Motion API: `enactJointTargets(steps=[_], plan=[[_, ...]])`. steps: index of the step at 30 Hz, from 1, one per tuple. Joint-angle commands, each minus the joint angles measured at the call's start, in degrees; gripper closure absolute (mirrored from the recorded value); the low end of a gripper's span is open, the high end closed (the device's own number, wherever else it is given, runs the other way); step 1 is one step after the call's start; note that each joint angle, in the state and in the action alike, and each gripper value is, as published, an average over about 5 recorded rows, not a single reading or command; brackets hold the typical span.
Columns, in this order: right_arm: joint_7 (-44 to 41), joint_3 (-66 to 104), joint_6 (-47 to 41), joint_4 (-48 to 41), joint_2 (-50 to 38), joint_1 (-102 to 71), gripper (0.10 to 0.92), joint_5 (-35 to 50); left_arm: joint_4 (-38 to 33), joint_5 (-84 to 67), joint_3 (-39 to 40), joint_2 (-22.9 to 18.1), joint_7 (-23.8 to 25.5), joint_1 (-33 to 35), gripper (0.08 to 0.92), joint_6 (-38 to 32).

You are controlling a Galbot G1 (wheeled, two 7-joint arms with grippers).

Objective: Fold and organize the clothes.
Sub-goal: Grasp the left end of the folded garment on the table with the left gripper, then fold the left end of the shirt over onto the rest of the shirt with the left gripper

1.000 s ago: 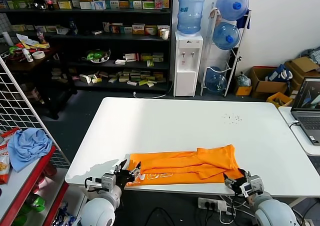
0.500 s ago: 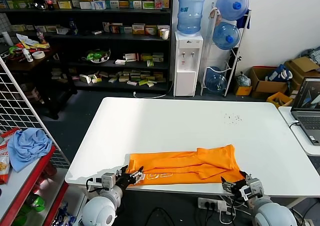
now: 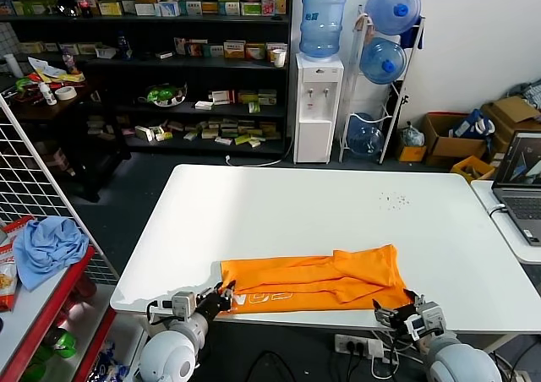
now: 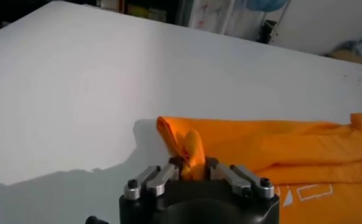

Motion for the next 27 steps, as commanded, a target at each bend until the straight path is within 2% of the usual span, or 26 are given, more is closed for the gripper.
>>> enactJointTargets(steps=[1, 6, 13, 27], plan=[[0.1, 0.0, 0.0, 0.2, 0.0, 0.0, 0.203, 0.1, 0.3, -0.5, 0.1, 0.4, 0.1, -0.1, 0.741, 0.6], [0.1, -0.2, -0.1, 0.5, -0.1, 0.0, 0.203, 0.3, 0.1, -0.4, -0.5, 1.6, 0.2, -0.9, 0.857, 1.1], [0.3, -0.6, -0.3, 1.0, 0.0, 0.6, 0.203, 0.6, 1.6, 0.2, -4.5, 5.5, 0.4, -2.4, 0.867, 1.7], [0.6, -1.4, 1.0, 1.5, 0.5, 1.0, 0.203, 0.0, 13.3, 3.1, -13.8, 17.1, 1.3, -10.1, 0.867, -2.0]])
